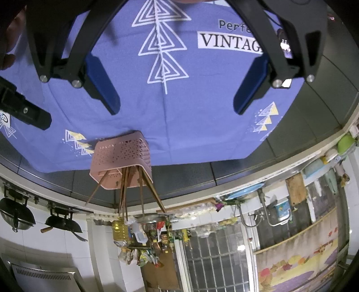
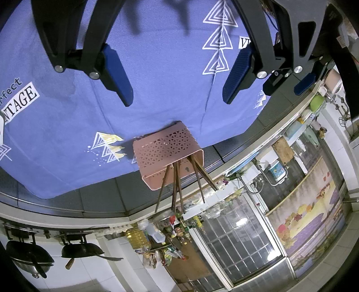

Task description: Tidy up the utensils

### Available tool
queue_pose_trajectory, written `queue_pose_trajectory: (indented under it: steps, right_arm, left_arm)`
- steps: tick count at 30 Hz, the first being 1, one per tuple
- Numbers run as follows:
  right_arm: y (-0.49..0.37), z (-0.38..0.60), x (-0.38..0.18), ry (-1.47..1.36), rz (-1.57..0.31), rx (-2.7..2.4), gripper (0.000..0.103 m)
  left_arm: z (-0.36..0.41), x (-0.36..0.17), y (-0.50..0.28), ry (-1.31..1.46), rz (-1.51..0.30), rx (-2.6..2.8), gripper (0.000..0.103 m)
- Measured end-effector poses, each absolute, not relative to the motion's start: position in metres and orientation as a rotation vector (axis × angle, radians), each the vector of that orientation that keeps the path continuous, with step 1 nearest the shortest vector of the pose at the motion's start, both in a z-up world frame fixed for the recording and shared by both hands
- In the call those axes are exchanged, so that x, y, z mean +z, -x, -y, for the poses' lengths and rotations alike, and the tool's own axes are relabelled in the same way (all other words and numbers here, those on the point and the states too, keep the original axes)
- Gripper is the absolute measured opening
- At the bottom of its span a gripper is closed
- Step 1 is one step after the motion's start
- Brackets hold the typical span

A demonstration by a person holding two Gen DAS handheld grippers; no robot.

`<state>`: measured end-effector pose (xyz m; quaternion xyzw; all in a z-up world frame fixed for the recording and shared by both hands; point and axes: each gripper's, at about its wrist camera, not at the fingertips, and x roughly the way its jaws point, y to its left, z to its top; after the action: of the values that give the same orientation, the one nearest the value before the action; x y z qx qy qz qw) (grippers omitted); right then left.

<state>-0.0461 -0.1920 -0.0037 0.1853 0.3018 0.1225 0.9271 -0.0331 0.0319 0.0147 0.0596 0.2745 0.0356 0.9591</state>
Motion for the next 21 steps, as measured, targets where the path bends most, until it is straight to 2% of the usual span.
queue_pose_trajectory:
  steps: [21]
  right_arm:
    - [0.0463,0.194,-0.008,-0.385,-0.628,0.246,0.081]
  left_arm:
    - [-0.0324,0.0101,0.0252,-0.117,-0.611,0.023,0.097]
